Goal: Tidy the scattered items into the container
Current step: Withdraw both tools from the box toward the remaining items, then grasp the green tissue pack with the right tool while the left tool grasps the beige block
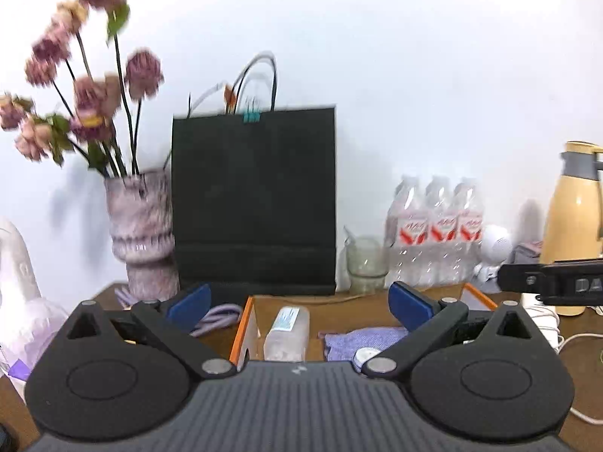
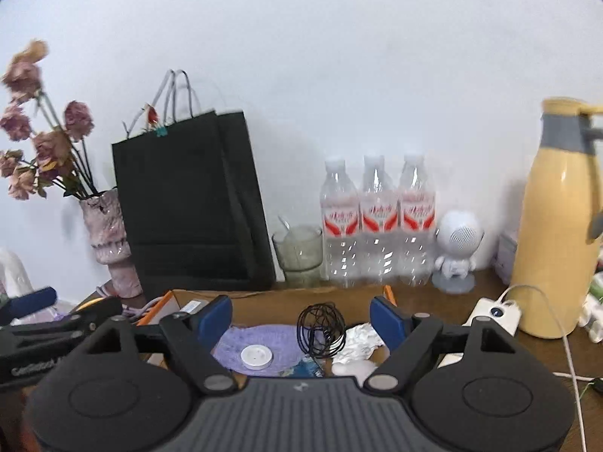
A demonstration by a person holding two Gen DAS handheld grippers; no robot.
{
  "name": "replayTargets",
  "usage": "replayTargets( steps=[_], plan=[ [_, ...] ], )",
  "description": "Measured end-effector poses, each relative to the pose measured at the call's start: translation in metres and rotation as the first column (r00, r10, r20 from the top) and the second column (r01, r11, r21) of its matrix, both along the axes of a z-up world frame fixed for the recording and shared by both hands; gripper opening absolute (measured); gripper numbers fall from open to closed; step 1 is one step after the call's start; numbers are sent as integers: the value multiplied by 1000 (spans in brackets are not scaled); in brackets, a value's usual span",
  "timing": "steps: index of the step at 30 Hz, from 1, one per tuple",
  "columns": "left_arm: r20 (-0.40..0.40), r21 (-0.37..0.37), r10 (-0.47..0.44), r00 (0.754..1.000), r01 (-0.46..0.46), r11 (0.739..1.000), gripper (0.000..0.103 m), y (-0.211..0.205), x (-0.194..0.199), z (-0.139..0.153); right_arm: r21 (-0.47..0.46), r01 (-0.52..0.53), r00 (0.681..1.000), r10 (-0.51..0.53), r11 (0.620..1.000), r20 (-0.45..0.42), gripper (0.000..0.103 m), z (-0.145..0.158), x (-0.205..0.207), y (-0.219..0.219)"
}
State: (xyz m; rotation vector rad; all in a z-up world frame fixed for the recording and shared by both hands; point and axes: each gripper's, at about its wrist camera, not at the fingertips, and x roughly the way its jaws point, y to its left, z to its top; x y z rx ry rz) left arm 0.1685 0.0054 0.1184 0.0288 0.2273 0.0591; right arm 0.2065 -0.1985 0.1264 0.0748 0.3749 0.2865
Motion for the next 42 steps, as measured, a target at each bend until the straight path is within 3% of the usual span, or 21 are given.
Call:
replayTargets(
  steps=[6,9,12,16,20,27,31,34,36,38,40,42],
  plan=[
    [9,50,-14,1000,14,999,103,-2,-37,-9,5,3,1000,-3,1000,19,80,-13,-39,3],
    [-58,66,2,998,2,998,103,5,-80,-19,-30,-22,999,23,999,32,83,-18,-91,-1],
    [-83,-9,-64,995,63,998,103,17,-127,-40,-70,-79,996,76,994,-43,89,-34,-135,-7],
    [-165,-29,-30,986,26,999,103,28,-152,-64,-131,-170,969,142,977,-203,89,-68,-165,1],
    [-183,-43,-25,983,18,999,103,36,-151,-70,-87,-207,949,178,974,-261,89,-87,-162,14],
    [-207,1,-35,978,36,999,102,42,-120,-73,-69,-167,938,137,984,-319,89,-107,-125,54],
    [-269,-21,-63,961,59,998,71,47,-86,-81,-66,-136,937,107,988,-332,86,-115,-113,71],
    [-307,-78,-80,948,59,995,68,53,-59,-85,-85,-130,943,97,988,-319,69,-118,-108,76],
    [-328,-62,-80,941,63,996,61,51,-42,-90,-122,-139,949,96,983,-302,60,-119,-109,78],
    [-351,-27,-68,934,63,998,52,46,-29,-95,-147,-134,952,87,980,-292,56,-118,-108,76],
    [-380,-37,-72,922,62,997,38,46,-17,-101,-162,-133,955,83,978,-285,53,-117,-108,72],
    [-406,-57,-79,911,62,996,32,47,-11,-105,-178,-133,956,79,975,-282,52,-117,-108,68]
  ],
)
